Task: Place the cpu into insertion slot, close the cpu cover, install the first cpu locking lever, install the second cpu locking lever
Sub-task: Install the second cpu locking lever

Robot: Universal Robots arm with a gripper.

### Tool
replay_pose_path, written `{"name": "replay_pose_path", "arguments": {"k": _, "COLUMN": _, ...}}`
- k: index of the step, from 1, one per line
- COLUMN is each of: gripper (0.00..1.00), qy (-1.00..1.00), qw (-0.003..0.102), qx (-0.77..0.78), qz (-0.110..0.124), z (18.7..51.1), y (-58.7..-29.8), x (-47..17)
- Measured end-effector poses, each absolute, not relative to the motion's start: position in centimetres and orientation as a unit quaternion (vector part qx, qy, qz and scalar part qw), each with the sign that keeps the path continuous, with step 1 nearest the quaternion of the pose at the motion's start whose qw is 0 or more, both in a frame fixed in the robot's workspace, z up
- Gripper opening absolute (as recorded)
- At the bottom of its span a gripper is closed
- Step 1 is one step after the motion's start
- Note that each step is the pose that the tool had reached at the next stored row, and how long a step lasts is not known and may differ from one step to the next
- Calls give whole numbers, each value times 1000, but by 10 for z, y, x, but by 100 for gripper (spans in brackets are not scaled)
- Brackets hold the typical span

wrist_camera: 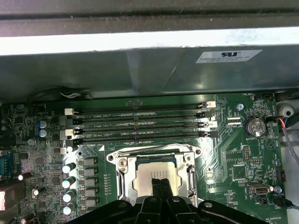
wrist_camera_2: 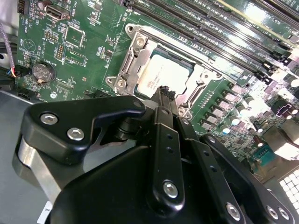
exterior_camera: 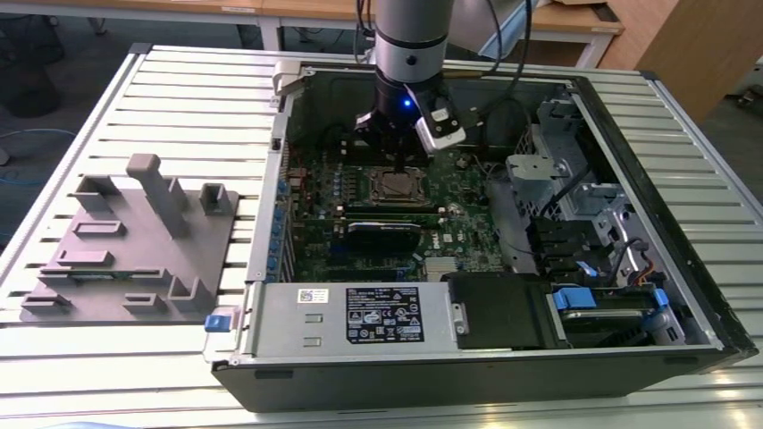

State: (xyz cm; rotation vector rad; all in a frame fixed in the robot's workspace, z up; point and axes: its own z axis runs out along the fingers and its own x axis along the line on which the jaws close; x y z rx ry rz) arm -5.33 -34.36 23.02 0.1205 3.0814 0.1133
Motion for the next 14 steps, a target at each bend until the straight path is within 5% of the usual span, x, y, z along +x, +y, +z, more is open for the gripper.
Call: {"name": "replay_pose_path", "arguments": {"k": 14, "gripper": 11, "qy": 998, "qw": 28, "qx": 39, "qz": 37, "z": 230, "y": -347, "x": -53}}
